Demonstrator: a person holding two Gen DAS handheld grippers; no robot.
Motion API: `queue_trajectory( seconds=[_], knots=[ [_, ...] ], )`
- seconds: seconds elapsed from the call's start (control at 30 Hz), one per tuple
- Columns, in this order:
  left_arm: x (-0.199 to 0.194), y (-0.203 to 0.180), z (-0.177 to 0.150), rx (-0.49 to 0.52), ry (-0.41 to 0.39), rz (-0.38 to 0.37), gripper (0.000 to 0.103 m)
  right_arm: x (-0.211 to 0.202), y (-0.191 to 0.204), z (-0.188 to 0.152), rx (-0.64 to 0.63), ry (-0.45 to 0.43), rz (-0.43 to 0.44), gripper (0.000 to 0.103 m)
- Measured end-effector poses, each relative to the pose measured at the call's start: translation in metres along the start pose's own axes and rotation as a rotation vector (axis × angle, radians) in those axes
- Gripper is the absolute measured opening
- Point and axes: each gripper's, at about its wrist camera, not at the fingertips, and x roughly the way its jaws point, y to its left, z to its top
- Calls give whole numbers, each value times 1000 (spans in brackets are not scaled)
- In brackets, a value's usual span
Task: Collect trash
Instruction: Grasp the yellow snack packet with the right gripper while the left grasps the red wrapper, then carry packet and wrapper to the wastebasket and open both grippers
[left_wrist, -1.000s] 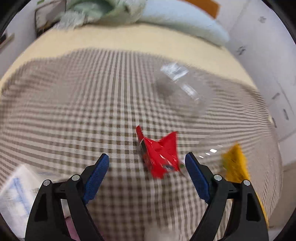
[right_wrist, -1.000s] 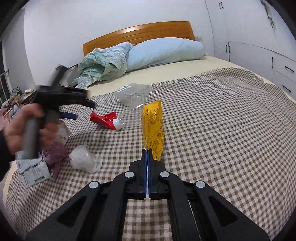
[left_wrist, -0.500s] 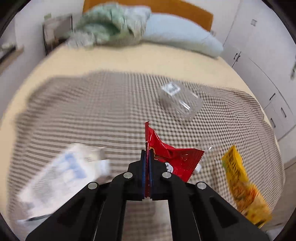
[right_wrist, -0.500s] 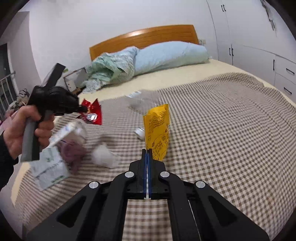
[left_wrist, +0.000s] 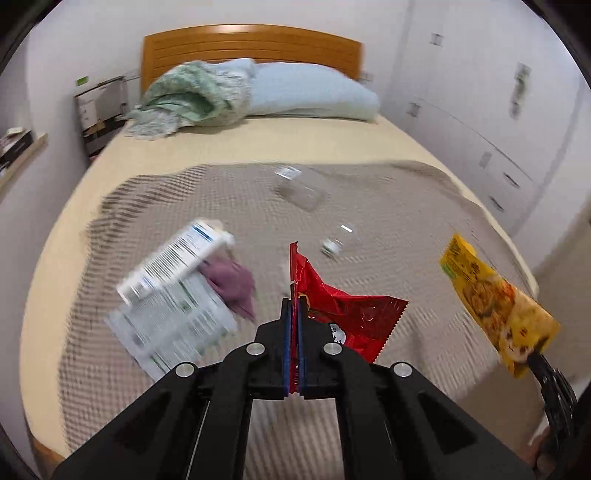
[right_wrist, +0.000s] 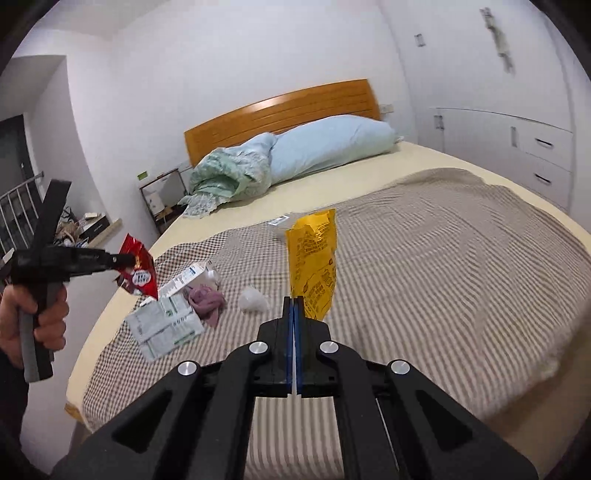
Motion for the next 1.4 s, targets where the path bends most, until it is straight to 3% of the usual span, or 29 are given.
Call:
queue_trajectory(
  seconds=[0.1,0.27,0.43,0.57,0.67,0.73,0.83,0.97,1.0,1.03,1.07,1.17,1.27,1.4],
  knots=[
    [-13,-32,-34,35,7,-68,0,-40,-24,-23,24,-2,-46,1],
    [-29,-83,-87,110,-15,-110,0,-88,-65,-69,51,15,-139,1],
    [-18,-132,-147,165,49,-175,0,-110,-115,-140,134,100,-201,1],
    [10,-160,-191,184,156,-214,0,-105,-154,-206,225,224,-246,1],
    [38,-188,-226,241,253,-223,0,-82,-189,-273,326,382,-278,1],
    [58,-208,-247,285,308,-226,0,-69,-205,-306,378,438,-297,1],
    [83,-231,-271,317,378,-231,0,-48,-227,-341,437,501,-328,1],
    [103,-250,-294,342,436,-228,0,-16,-253,-366,444,505,-327,1],
    [110,-254,-300,351,455,-226,0,-3,-261,-379,442,556,-361,13],
    [114,-256,-304,356,463,-221,0,9,-270,-393,460,631,-392,43],
    [118,-258,-308,362,472,-215,0,14,-276,-401,486,671,-405,57],
    [135,-266,-322,389,510,-211,1,-1,-278,-413,554,632,-375,60],
    [158,-277,-338,416,564,-201,1,-27,-269,-413,561,580,-405,64],
    [194,-302,-367,433,679,-227,2,-60,-267,-411,598,506,-417,65]
  ],
)
